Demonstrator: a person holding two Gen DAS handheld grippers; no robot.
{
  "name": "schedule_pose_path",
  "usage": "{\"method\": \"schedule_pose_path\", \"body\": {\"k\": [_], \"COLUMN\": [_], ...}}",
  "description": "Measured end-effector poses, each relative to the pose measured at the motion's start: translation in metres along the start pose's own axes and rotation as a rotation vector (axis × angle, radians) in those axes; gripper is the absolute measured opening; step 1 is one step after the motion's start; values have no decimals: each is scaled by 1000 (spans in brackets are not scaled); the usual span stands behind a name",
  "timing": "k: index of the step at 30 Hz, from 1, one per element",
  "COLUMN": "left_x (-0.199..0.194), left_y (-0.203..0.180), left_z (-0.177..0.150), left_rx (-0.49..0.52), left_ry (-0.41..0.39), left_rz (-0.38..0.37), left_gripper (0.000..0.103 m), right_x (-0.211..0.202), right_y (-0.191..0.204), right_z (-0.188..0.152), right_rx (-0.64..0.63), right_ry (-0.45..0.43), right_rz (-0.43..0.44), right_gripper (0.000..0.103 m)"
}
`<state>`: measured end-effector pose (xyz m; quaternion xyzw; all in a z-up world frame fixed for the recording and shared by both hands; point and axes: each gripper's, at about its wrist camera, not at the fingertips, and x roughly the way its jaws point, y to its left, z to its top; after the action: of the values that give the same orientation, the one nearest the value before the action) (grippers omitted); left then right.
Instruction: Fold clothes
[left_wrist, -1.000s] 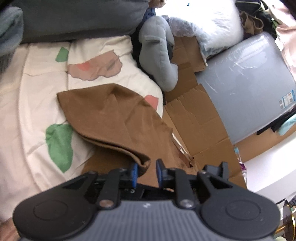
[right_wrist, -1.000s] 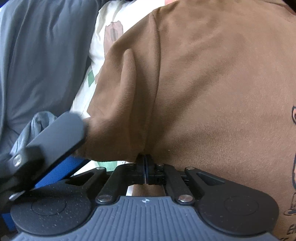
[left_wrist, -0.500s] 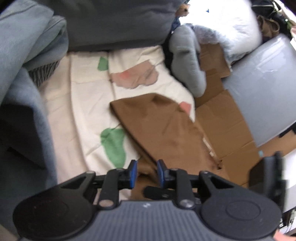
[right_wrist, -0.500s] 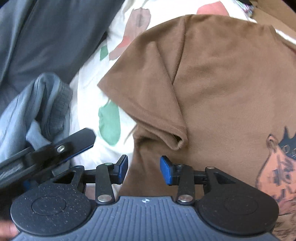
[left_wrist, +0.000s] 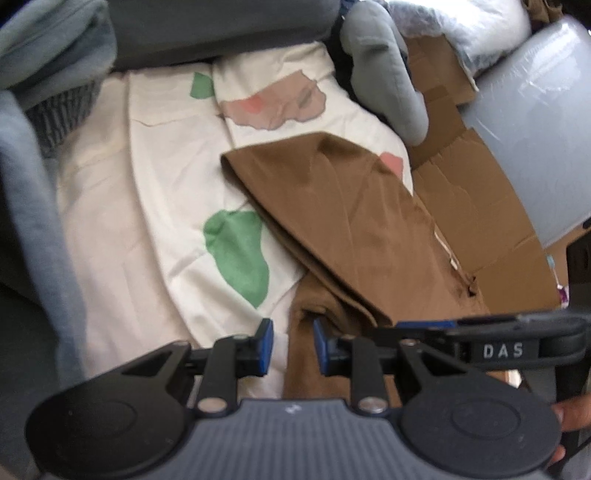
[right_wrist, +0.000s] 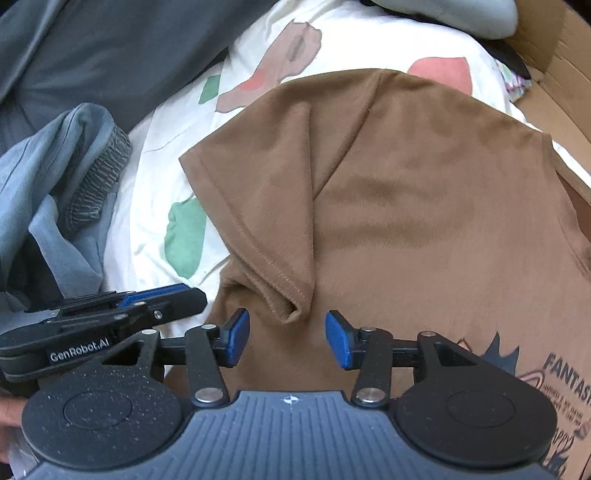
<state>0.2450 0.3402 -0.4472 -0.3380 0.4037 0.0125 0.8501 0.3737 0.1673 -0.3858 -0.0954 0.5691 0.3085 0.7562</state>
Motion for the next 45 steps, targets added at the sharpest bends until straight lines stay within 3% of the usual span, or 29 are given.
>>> {"method": "schedule_pose_path", "body": {"k": [6,7,8,13,18,24,36,39,41,42,45], "left_x": [13,16,18,31,35,30,32,28,15,9,-5], "left_y": [-6,-5,-6,-16,-10,-5,-2,-8,-13,-16,-22], "left_z": [-2,-3,-3,-1,4,2,7,13,16,18,27], "left_rx": [46,43,40,81,38,13,4,40,76,98,139], "left_ry": [14,16,19,46,45,20,49,80,59,38,4], "left_rz": [20,19,19,35,56,62,63,66,68,72,91], "left_gripper": [24,24,24,16,8,7,7,8,14,14,14], "right_x": [13,15,16,13,7,3,16,21,19,18,8], "right_y": [3,4,4,1,-7,-23,-40,-42,-42,-41,-40], "right_z": [4,5,6,7,10,12,1,-3,-4,-3,-4], "right_rx": [-37,-44,-46,-46,-26,31,99,103,98,94,84], "right_ry": [-5,-6,-4,-7,-5,0,57,86,101,113,130], "right_rz": [-12,-20,-21,-8,-1,-10,-17,-23,-22,-20,-23], "right_gripper": [51,46,33,7,6,4,4,9,24,27,28]}}
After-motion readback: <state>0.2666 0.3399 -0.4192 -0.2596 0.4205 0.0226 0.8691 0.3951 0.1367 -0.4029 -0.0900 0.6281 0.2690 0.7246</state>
